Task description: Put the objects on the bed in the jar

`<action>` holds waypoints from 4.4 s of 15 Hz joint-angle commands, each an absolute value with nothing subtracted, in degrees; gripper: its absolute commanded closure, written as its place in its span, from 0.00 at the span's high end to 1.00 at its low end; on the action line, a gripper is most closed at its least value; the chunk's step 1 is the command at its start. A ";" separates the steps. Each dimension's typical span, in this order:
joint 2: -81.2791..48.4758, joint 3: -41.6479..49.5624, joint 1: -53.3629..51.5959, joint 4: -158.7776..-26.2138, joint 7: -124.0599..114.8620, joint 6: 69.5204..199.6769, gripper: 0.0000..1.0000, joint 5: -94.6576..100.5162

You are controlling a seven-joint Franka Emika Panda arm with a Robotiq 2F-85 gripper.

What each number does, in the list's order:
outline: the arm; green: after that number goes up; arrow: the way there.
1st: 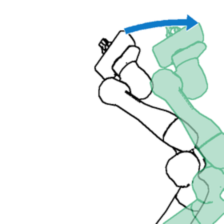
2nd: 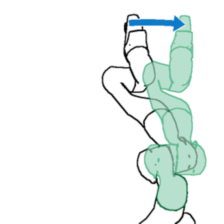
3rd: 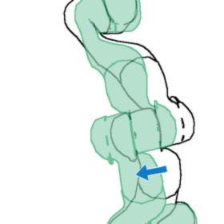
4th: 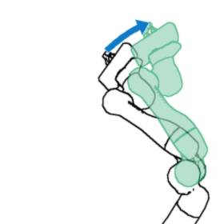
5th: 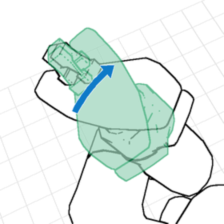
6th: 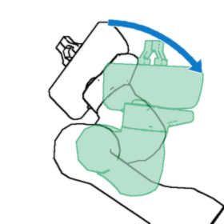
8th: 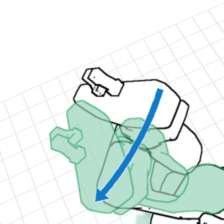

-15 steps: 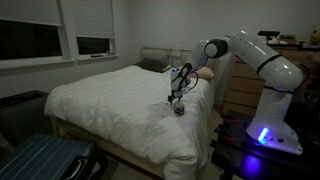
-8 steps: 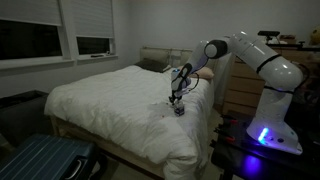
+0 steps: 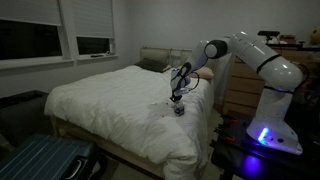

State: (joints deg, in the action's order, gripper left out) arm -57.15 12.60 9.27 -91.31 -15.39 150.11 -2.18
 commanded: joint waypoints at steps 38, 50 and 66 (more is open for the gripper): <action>-34.39 13.02 -6.18 -101.96 -28.23 120.09 0.01 7.25; -38.06 11.33 -3.04 -101.45 -26.74 118.04 0.01 5.98; -39.32 11.66 -3.94 -101.69 -27.40 119.77 0.00 6.99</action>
